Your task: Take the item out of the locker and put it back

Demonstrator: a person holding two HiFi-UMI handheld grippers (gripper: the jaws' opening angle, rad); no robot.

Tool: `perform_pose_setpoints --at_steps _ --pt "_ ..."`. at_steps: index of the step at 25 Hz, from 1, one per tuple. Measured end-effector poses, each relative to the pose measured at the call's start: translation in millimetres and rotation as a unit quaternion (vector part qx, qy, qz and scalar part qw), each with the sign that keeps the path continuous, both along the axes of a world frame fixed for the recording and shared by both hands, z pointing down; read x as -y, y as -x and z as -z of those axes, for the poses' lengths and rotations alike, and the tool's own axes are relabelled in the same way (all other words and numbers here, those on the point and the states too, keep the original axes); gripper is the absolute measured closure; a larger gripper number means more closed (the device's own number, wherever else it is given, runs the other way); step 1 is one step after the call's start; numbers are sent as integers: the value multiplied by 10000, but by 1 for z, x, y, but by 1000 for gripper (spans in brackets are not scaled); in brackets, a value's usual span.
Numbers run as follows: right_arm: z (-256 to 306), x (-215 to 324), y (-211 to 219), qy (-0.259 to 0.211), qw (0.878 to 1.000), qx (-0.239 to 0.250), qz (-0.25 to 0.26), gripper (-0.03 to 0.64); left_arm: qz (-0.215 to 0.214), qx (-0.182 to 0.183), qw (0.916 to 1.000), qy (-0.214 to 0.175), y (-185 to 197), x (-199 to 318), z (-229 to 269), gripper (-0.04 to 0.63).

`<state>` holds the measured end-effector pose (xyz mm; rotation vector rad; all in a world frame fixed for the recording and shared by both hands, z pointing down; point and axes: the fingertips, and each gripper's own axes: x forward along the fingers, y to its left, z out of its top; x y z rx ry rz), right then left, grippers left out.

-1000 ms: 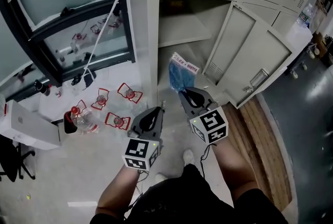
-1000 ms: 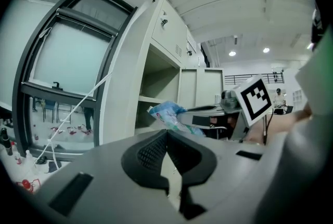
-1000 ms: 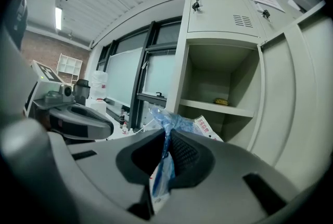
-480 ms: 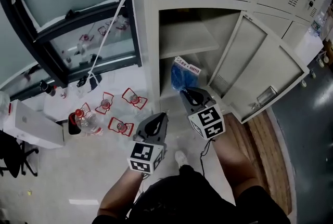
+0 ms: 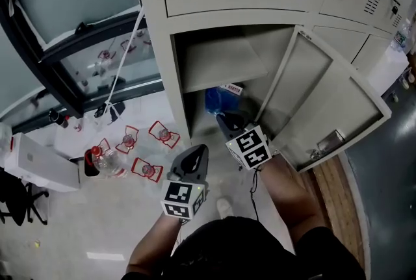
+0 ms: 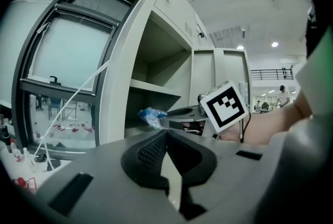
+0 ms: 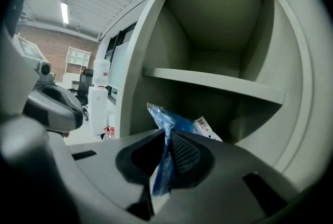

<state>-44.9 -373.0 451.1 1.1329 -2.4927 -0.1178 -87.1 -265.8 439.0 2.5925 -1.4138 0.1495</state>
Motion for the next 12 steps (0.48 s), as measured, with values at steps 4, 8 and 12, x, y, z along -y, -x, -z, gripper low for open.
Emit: perform_pose_setpoints --at_steps 4,8,12 --pt "-16 19 -2 109 9998 -120 74 592 115 7 9999 46 -4 10 -4 591" --pt "-31 36 1 147 9993 -278 187 592 208 28 9997 91 -6 17 -8 591" --pt "-47 44 7 333 9979 -475 280 592 313 50 9994 135 -4 20 -12 591"
